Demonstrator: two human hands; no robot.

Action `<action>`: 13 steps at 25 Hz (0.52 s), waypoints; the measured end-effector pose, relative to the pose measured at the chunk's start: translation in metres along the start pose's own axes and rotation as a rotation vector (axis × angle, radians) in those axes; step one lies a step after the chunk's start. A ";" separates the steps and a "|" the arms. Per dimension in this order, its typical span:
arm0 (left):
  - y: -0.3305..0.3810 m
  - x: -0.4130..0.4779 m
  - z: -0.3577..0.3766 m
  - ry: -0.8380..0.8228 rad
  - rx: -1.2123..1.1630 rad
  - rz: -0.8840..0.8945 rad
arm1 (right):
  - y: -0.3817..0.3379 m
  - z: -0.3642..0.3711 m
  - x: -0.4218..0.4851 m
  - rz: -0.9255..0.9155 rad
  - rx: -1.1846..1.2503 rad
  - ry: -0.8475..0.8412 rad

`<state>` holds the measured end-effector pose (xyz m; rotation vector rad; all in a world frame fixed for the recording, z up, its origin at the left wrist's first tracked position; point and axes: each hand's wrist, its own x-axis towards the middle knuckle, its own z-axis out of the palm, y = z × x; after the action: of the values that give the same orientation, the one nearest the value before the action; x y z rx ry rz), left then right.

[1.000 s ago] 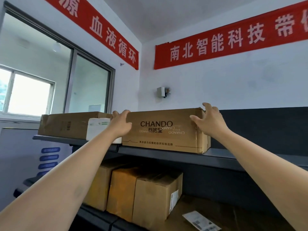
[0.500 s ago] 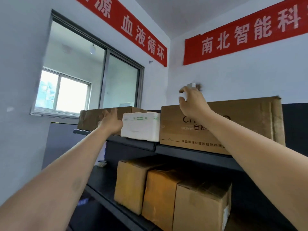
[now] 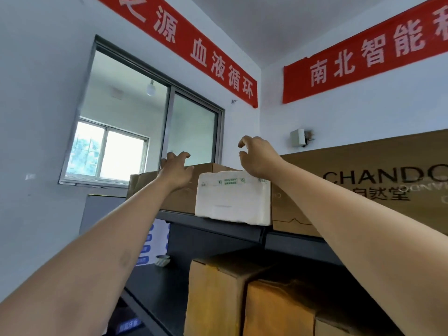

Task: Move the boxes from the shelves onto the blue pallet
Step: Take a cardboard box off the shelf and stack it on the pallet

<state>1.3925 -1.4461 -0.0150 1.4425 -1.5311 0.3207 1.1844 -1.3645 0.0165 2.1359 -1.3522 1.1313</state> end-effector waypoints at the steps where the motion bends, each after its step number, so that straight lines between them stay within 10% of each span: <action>1: -0.001 0.016 0.013 -0.011 -0.018 0.012 | 0.001 0.004 0.013 0.000 -0.028 -0.005; 13: -0.003 0.139 0.088 -0.202 -0.339 0.103 | -0.004 0.010 0.085 -0.010 -0.398 -0.213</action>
<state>1.3791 -1.5977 0.0468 1.1573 -1.7300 -0.0280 1.2105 -1.4182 0.0779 2.0019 -1.5071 0.5778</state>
